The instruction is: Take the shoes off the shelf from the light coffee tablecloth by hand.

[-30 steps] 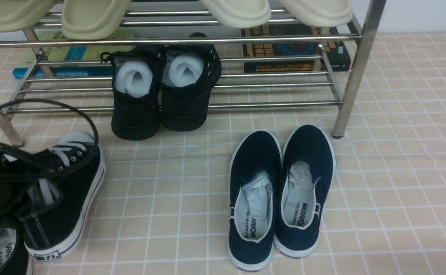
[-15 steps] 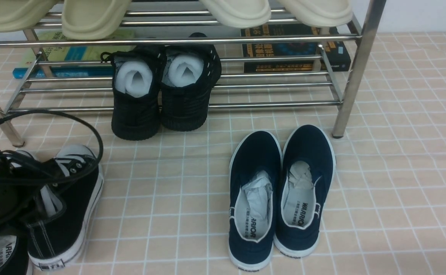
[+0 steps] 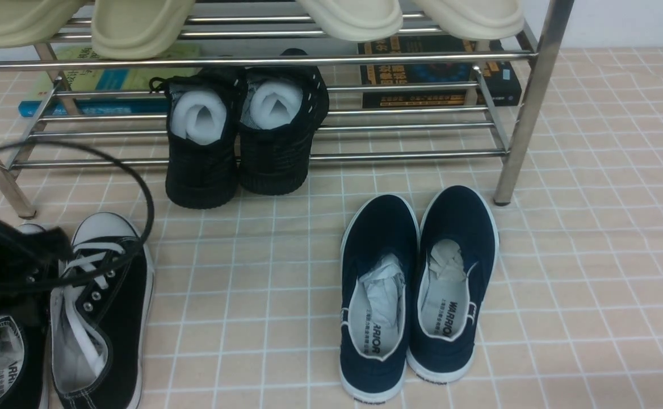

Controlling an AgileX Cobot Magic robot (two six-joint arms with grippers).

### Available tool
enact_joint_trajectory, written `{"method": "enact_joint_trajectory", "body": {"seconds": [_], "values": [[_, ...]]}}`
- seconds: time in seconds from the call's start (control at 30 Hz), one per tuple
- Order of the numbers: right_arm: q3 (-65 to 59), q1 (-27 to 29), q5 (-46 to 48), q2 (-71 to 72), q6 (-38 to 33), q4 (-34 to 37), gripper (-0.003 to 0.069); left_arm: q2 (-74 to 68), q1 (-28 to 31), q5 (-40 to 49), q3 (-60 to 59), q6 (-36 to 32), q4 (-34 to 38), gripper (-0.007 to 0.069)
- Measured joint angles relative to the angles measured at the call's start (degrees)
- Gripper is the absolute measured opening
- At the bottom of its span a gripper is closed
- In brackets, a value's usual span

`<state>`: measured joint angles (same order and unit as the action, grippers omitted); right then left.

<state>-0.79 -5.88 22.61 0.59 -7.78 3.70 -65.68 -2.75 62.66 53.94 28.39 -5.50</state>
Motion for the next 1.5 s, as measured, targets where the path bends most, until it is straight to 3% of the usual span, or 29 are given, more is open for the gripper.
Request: {"method": "enact_joint_trajectory", "body": {"seconds": [0.27, 0.57, 0.8, 0.93, 1.07, 1.23, 1.5], "values": [[0.0, 0.0, 0.0, 0.0, 0.0, 0.0, 0.024, 15.66, 0.0, 6.96, 0.79, -11.89, 0.44, 0.0036], [0.0, 0.0, 0.0, 0.0, 0.0, 0.0, 0.024, 35.56, 0.0, 9.06, 0.79, -27.43, 12.34, 0.0001], [0.0, 0.0, 0.0, 0.0, 0.0, 0.0, 0.024, 49.32, 0.0, -0.17, -4.77, -28.91, 15.05, 0.0001], [0.0, 0.0, 0.0, 0.0, 0.0, 0.0, 0.024, 53.83, 0.0, -15.43, -14.21, -29.11, 15.27, 0.0001], [0.0, 0.0, 0.0, 0.0, 0.0, 0.0, 0.024, 53.83, 0.0, -21.9, -20.88, -29.11, 15.27, 0.0006], [0.0, 0.0, 0.0, 0.0, 0.0, 0.0, 0.024, 53.83, 0.0, -23.04, -27.49, -29.11, 13.86, 0.0015], [0.0, 0.0, 0.0, 0.0, 0.0, 0.0, 0.024, 53.83, 0.0, -24.95, -33.66, -29.0, 4.74, 0.0025]]}}
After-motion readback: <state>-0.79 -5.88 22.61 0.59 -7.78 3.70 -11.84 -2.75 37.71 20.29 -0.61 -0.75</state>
